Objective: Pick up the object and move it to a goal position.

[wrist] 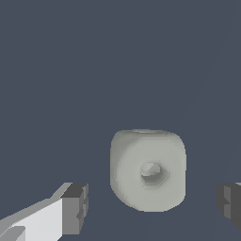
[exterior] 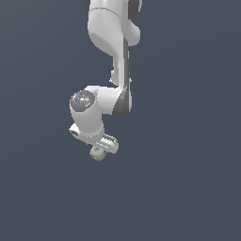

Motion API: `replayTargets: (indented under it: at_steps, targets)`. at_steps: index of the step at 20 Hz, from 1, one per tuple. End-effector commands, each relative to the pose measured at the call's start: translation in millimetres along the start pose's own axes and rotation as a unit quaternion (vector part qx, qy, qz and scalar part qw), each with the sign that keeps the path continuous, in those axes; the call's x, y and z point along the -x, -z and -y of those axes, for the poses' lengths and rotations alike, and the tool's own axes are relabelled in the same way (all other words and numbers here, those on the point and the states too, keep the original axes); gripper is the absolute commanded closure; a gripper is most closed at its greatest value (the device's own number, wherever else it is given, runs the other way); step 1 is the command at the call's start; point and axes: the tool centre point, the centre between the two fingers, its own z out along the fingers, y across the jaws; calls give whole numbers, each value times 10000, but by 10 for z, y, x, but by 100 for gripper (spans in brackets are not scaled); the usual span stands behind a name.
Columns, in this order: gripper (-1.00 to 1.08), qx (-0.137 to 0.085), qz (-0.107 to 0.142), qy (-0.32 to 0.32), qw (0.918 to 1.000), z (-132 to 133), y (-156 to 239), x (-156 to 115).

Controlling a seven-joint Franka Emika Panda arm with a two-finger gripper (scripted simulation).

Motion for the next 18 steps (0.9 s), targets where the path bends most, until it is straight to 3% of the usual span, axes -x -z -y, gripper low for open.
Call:
replayTargets:
  at_steps: [1, 18]
  targets:
    - [-92, 4, -1, -44, 10000, -18, -18, -15]
    - [-92, 4, -1, -45, 10000, -21, -521, -8]
